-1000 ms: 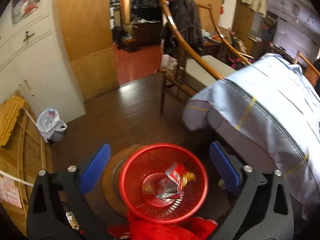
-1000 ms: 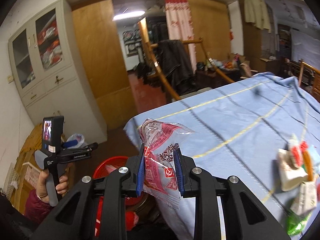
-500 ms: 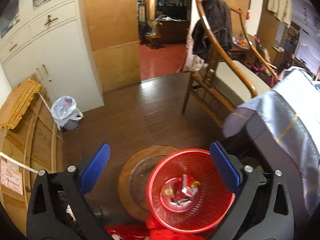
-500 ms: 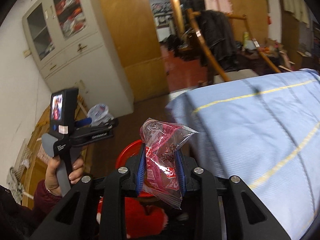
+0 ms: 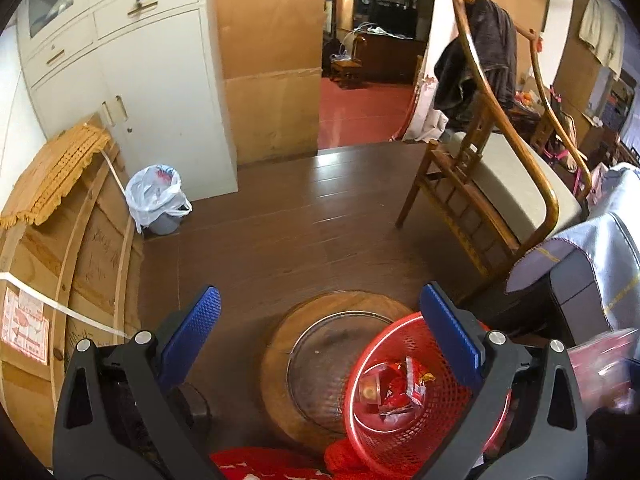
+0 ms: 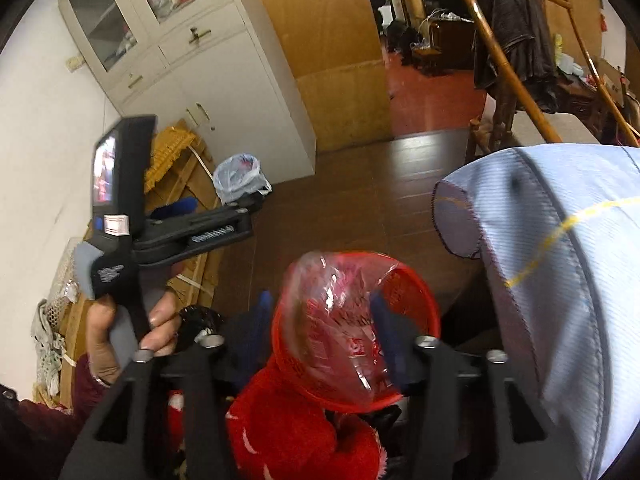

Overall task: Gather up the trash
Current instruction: 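Carry the bag and wrapper to the red wastebasket and release both, then move both grippers back over the trash pile on the table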

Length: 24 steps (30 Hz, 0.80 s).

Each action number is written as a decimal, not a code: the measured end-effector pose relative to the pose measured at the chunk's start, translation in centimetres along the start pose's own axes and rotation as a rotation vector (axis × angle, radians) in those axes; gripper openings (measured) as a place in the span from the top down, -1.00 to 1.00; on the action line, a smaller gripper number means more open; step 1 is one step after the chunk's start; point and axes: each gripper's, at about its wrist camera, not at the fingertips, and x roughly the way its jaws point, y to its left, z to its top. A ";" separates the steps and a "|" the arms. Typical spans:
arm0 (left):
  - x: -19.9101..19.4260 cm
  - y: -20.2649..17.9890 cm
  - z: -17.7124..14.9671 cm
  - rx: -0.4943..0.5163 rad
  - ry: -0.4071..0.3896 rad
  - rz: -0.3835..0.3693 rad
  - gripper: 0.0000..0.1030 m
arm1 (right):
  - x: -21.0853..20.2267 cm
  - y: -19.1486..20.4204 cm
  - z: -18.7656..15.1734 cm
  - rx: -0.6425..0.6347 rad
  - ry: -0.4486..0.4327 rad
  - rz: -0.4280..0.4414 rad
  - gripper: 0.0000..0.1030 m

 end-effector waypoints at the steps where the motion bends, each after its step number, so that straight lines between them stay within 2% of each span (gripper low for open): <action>1: 0.0 0.2 0.0 -0.004 0.001 0.000 -0.87 | 0.1 0.0 0.0 -0.001 -0.001 -0.005 -0.20; 3: -0.1 0.3 0.1 -0.007 0.000 -0.001 -0.87 | 0.0 0.0 0.2 -0.001 -0.013 -0.015 -0.26; 10: -1.0 -0.7 0.1 0.014 -0.013 -0.031 -0.87 | -2.8 -1.5 -0.4 0.032 -0.074 -0.049 -0.26; 16: -3.6 -2.7 0.1 0.054 -0.057 -0.084 -0.87 | -7.3 -2.1 -1.7 0.055 -0.170 -0.091 -0.29; 24: -8.9 -7.3 -0.6 0.151 -0.138 -0.166 -0.87 | -14.1 -3.6 -5.3 0.098 -0.293 -0.155 -0.35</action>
